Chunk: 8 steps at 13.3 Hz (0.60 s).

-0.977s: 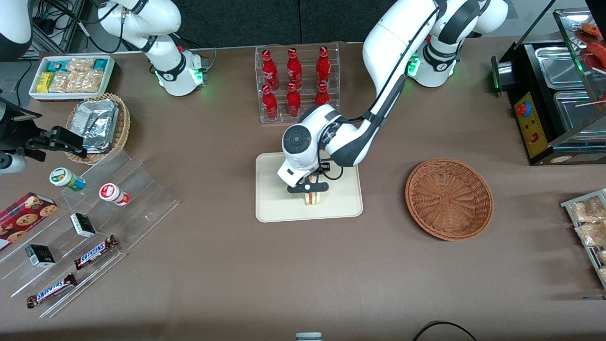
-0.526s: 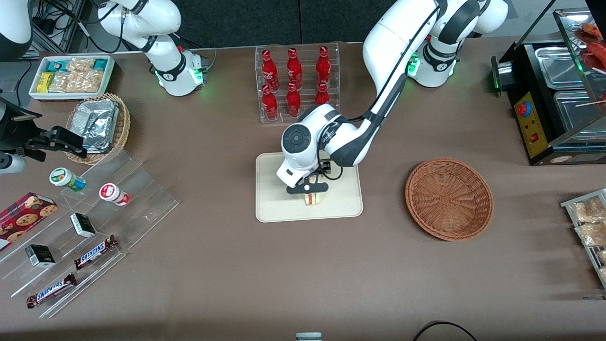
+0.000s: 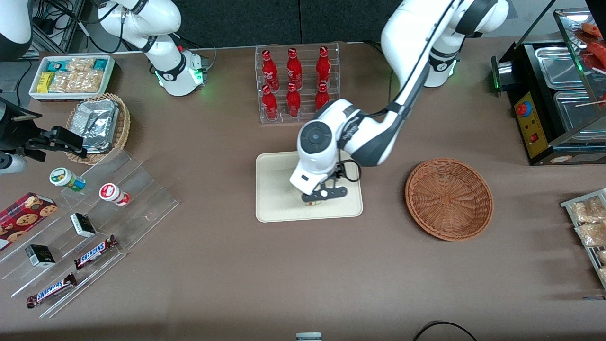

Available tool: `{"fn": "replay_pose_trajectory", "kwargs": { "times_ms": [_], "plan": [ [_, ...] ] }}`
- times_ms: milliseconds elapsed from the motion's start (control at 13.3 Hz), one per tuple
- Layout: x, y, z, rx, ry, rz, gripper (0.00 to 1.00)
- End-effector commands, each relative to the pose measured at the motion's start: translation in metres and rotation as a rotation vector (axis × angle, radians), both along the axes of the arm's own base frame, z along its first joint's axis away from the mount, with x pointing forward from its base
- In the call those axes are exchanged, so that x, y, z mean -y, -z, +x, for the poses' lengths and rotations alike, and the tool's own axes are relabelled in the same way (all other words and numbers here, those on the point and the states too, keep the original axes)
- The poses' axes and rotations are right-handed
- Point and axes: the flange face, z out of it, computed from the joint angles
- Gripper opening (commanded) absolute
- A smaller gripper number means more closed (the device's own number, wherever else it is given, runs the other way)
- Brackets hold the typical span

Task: Place sandwich from basket to tray

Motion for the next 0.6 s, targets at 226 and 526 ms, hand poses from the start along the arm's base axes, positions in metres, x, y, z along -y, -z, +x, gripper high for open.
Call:
{"fn": "replay_pose_trajectory", "kwargs": {
  "times_ms": [226,526],
  "plan": [
    [-0.113,-0.009,0.044,-0.075,-0.004,0.023,1.0],
    [-0.19,-0.034,0.055,-0.092,0.007,-0.005,1.0]
  ]
}}
